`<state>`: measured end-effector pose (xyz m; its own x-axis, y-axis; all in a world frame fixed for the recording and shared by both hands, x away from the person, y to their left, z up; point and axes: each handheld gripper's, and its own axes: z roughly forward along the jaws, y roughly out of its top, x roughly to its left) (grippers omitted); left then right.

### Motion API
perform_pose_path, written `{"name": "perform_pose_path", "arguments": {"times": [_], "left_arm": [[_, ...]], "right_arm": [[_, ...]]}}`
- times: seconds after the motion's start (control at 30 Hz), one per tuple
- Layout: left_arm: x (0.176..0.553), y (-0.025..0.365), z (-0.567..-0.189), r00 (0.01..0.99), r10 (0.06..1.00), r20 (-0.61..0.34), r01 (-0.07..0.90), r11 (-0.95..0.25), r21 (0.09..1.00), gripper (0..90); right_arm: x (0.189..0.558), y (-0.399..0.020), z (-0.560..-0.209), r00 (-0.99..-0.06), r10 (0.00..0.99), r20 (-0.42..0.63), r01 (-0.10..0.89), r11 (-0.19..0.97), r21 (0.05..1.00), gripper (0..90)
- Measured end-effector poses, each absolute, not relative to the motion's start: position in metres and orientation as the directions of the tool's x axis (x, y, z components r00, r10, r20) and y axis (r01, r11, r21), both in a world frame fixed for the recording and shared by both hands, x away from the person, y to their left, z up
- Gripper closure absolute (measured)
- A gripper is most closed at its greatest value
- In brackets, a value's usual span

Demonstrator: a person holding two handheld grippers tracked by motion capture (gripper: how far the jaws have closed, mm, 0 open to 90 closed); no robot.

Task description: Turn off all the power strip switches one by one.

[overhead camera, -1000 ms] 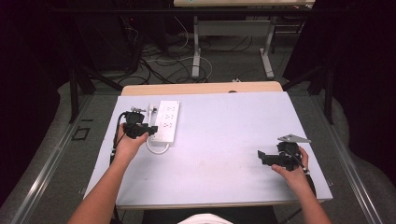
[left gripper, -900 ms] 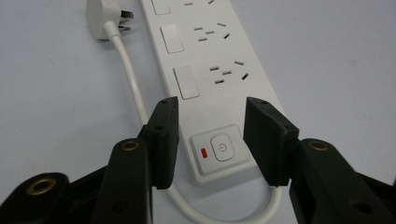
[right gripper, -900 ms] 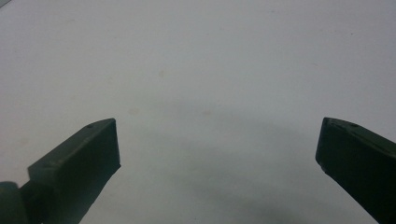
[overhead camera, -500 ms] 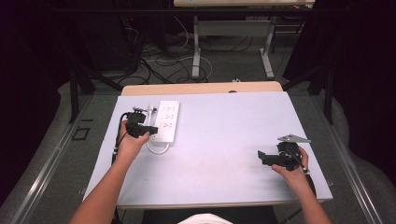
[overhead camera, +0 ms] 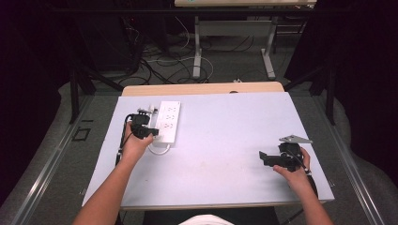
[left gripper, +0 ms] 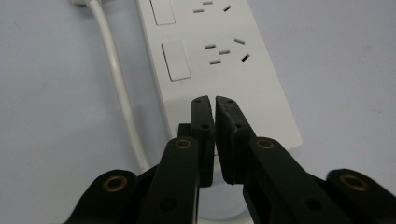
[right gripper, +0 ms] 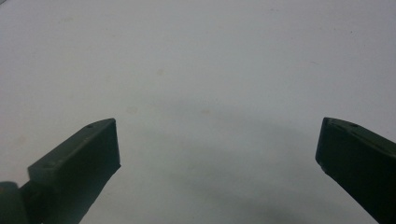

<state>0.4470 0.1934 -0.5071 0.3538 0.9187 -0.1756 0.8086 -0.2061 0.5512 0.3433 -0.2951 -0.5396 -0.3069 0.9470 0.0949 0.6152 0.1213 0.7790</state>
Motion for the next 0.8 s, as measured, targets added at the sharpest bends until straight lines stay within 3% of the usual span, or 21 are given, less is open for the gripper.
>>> {"name": "perform_pose_path", "arguments": {"times": [0.8], "left_arm": [[0.4477,0.1864,-0.5164,0.341,0.925,-0.166,0.823,-0.209,0.528,90.0]], "right_arm": [[0.3433,-0.2963,-0.5393,-0.306,0.947,0.094,0.613,0.121,0.781,0.0]]}}
